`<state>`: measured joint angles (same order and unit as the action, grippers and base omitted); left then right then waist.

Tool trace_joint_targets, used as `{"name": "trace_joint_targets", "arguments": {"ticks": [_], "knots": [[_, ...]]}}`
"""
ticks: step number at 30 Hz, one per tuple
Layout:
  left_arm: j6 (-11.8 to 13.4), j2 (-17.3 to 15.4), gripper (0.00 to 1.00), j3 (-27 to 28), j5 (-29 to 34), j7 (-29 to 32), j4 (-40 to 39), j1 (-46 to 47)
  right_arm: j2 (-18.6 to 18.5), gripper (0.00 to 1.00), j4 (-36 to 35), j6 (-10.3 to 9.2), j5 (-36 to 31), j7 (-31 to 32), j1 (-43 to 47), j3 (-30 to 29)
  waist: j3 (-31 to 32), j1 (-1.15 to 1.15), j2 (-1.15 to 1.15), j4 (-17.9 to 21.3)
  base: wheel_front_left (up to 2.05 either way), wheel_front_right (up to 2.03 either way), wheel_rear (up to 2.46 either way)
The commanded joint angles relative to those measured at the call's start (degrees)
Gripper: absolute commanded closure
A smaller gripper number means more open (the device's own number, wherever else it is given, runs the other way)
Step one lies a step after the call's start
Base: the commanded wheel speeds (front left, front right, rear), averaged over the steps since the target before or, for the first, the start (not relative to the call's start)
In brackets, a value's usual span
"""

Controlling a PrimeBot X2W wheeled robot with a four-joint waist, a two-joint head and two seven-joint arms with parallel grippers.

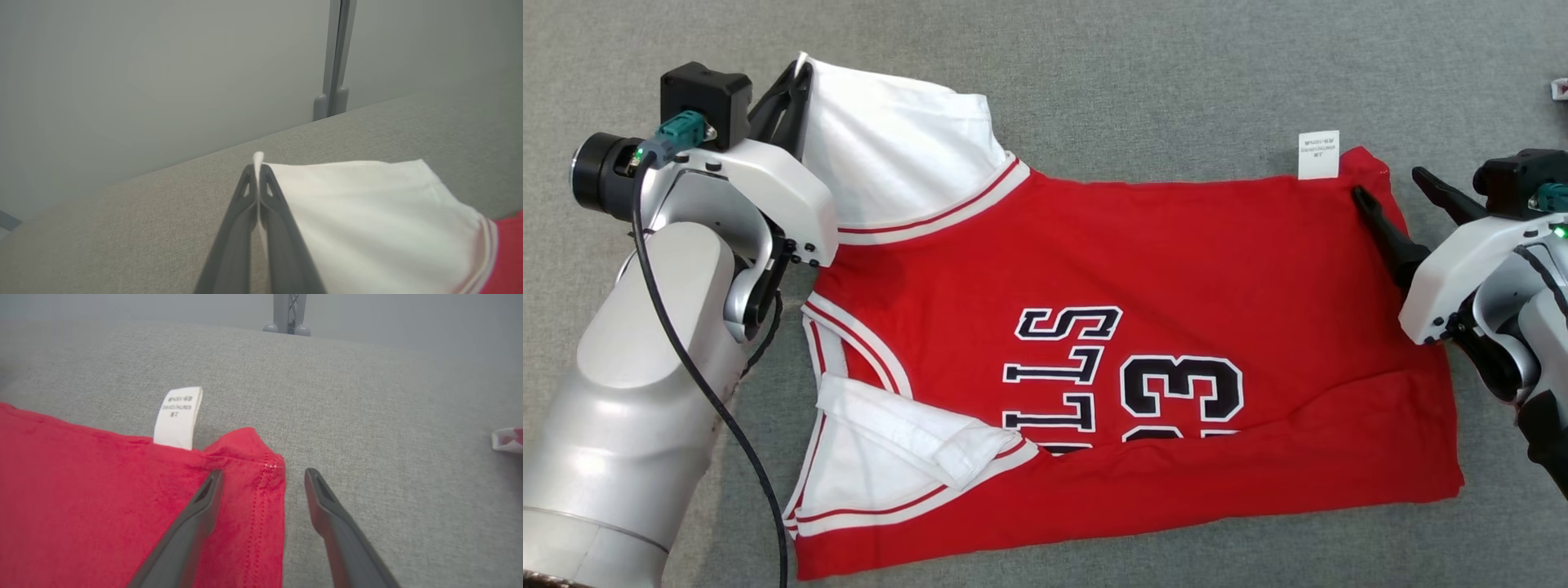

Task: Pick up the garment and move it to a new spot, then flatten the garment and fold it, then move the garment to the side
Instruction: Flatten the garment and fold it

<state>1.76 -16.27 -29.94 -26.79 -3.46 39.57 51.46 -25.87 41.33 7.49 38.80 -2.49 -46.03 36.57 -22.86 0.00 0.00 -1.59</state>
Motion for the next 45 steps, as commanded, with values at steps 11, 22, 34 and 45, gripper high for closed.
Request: {"name": "trace_joint_targets", "arguments": {"ticks": [11, 22, 34, 45], "knots": [[1.22, -0.71, 1.00, -0.80, -0.72, 1.92, -4.50, -1.76, -1.20, 0.00, 5.94, -0.01, -0.57, -1.47, -7.46, 10.83, -1.36, 0.00, 0.00, -0.86, 0.00, 0.00, 0.00], [1.37, -0.72, 1.00, -1.54, -1.08, 2.88, -6.00, -1.79, -1.98, 1.00, 9.44, -0.02, 4.24, -4.73, -10.84, 19.69, -2.16, 0.00, 0.00, -1.83, 0.00, 0.00, 0.00], [2.27, -2.14, 1.00, -0.70, -2.43, 1.95, -6.95, -3.87, -1.23, 1.00, 10.94, -0.02, 13.56, -12.07, -7.72, 18.99, 0.50, 0.00, 0.00, -0.79, 0.00, 0.00, 0.00], [3.97, -4.03, 1.00, 0.34, -4.49, 1.29, -13.11, -10.72, -1.44, 1.00, 5.97, -0.02, 15.02, -12.79, -0.26, 8.67, 5.12, 0.00, 0.00, -1.26, 0.00, 0.00, 0.00]]}}
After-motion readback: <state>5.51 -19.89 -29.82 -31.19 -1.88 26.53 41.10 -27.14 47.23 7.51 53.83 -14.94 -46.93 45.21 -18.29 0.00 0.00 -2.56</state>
